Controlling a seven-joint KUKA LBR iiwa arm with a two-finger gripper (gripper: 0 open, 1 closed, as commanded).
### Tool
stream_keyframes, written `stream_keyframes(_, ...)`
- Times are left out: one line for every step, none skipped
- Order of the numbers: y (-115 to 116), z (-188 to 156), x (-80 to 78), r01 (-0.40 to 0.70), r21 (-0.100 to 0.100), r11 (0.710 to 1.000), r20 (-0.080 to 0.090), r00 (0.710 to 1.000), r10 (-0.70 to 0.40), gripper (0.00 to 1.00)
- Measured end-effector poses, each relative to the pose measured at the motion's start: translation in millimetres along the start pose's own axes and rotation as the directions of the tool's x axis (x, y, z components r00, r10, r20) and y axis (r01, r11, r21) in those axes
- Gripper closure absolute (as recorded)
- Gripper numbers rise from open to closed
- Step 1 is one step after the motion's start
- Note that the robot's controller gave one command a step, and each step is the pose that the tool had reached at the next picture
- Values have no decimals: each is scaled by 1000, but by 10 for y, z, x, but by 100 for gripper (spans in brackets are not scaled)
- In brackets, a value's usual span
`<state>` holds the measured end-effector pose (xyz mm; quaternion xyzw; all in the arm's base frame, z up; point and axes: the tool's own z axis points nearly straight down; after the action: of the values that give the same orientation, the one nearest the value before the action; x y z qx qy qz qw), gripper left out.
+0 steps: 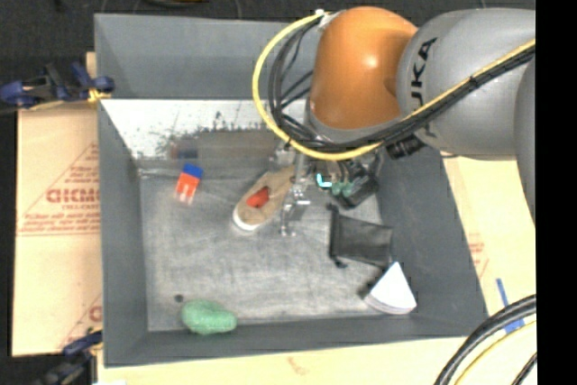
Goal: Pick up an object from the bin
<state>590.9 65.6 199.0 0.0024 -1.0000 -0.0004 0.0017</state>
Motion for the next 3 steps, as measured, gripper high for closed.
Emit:
stream_keyframes(-2, -41, -17, -1, 0, 1000, 8, 1000, 1, 0)
stream_keyframes(-4, -34, -23, -1, 0, 1000, 8, 1000, 1, 0)
stream_keyframes(-410, 340, -248, 26, 0, 1000, -1, 1000, -26, 0)
